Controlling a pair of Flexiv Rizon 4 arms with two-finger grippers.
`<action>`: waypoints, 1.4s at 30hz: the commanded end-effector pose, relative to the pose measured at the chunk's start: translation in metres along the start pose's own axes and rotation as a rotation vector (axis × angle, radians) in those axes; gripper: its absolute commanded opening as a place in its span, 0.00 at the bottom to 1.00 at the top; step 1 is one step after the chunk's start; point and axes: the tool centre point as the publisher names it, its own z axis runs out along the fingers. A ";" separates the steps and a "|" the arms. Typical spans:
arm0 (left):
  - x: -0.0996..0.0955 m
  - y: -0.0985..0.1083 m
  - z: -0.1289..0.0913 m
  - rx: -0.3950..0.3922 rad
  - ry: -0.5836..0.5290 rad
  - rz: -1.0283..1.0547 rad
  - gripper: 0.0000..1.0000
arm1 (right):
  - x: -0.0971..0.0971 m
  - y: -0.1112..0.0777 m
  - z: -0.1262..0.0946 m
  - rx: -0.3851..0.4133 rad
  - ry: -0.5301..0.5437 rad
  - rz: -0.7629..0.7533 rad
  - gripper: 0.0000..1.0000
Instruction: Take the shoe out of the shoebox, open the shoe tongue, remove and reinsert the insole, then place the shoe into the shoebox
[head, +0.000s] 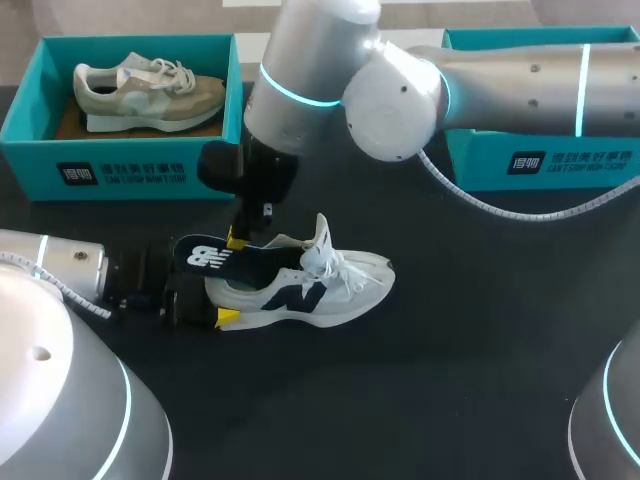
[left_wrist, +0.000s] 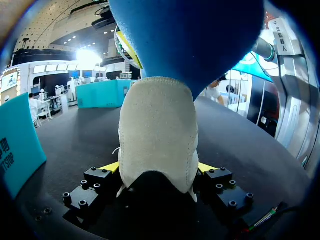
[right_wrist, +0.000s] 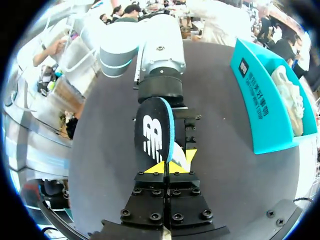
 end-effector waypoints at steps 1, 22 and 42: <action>0.002 0.005 0.005 0.000 0.000 0.000 0.00 | -0.006 0.006 0.008 -0.015 0.073 0.032 0.00; 0.002 0.005 0.005 0.000 0.000 0.000 0.00 | 0.007 -0.004 -0.029 -0.006 0.442 0.233 1.00; 0.002 0.005 0.005 0.000 0.000 0.000 0.00 | 0.015 0.000 -0.012 -0.043 0.593 0.178 1.00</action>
